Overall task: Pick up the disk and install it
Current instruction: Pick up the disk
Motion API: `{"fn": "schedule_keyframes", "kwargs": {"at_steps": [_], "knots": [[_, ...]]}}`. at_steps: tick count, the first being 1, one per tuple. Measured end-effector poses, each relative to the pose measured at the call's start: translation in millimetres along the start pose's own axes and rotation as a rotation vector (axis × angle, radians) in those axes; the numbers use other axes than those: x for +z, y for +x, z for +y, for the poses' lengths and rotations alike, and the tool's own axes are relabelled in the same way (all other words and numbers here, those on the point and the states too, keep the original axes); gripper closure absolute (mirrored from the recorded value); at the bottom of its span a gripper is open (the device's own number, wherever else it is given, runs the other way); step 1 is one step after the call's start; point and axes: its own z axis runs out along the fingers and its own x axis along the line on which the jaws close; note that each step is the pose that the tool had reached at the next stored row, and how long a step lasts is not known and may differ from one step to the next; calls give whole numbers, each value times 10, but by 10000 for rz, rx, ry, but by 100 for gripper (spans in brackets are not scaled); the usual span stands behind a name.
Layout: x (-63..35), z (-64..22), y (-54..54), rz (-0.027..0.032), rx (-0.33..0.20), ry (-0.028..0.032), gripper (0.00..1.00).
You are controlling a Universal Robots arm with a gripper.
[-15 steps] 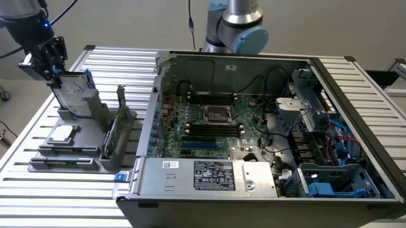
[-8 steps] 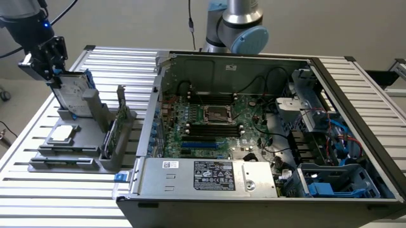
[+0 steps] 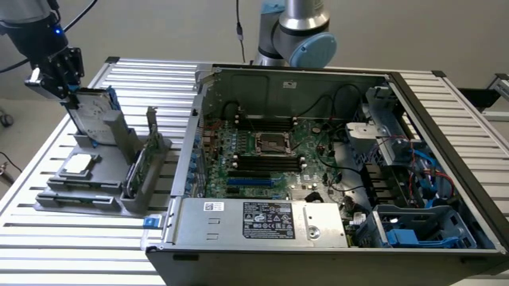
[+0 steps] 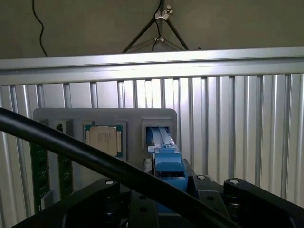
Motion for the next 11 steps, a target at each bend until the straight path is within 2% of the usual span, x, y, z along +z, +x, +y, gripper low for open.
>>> {"fn": "schedule_keyframes", "kwargs": {"at_steps": [11], "knots": [[0, 4, 35, 0, 25, -1, 67]]}}
